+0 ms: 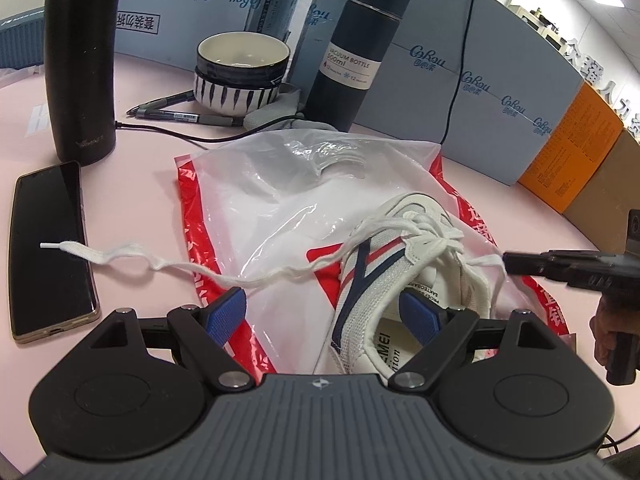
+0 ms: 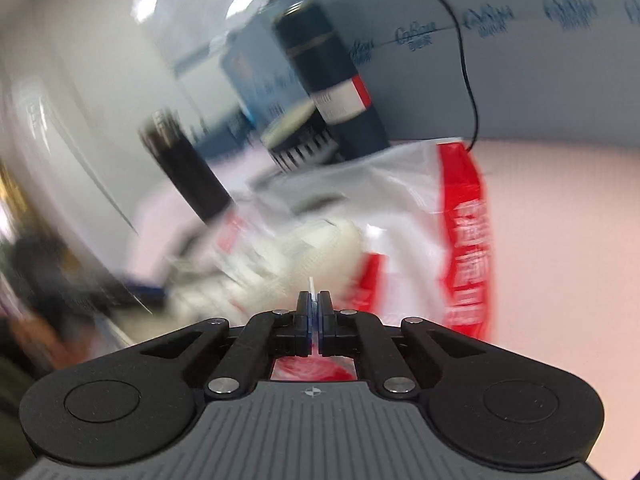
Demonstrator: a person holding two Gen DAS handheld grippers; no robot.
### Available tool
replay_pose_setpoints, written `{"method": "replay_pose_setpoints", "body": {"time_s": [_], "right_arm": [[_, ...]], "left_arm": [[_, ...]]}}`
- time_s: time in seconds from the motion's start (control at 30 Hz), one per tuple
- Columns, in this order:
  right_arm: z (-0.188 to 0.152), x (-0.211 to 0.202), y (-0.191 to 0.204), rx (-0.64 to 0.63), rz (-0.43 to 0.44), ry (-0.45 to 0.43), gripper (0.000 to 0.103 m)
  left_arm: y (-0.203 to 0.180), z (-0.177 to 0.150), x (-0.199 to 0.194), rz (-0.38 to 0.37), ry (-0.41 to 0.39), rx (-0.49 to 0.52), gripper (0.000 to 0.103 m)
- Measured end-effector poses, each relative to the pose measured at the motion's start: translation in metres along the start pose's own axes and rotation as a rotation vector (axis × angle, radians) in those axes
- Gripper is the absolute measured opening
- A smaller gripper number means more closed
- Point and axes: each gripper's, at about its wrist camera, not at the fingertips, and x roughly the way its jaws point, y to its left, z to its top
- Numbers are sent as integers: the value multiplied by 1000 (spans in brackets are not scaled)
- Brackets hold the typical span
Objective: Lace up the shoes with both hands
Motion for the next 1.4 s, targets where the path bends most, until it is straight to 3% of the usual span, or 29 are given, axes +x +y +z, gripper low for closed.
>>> {"method": "replay_pose_setpoints", "body": {"time_s": [0.13,0.27,0.37,0.47,0.6,0.63,0.67,0.7,0.8,0.87,1.03,1.13,1.3,1.4], "right_arm": [[-1,0,5,228,173,-70,3],[-2,7,22,271,218,-94,3],[-3,15,34,248,207,-93,3],[-7,19,40,250,203,-106,3],[-10,24,44,253,181,-129,3],[-10,26,44,254,174,-133,3],[-11,27,44,255,166,-137,3],[-11,30,44,252,158,-138,4],[-14,38,46,251,150,-139,4],[-16,42,47,249,143,-136,3],[-24,50,45,252,115,-124,4],[-26,51,43,250,106,-124,3],[-27,52,43,231,90,-116,4],[-26,54,45,217,82,-108,4]], "left_arm": [[-10,1,-6,-17,-59,100,82],[-33,-1,-11,-30,-132,381,77],[-52,-6,-9,-28,-148,629,46],[-56,-5,-8,-57,-149,685,34],[-57,0,-11,-81,-168,691,33],[-56,2,-10,-87,-167,686,30],[-55,3,-9,-99,-161,673,18],[-54,5,-7,-116,-149,650,13],[-44,10,-6,-172,-131,528,12],[-29,16,-4,-224,-110,371,11],[24,13,11,-393,-66,-146,11],[44,4,21,-467,-51,-367,12],[60,-11,33,-546,-31,-600,14],[65,-17,38,-567,-23,-675,19]]}}
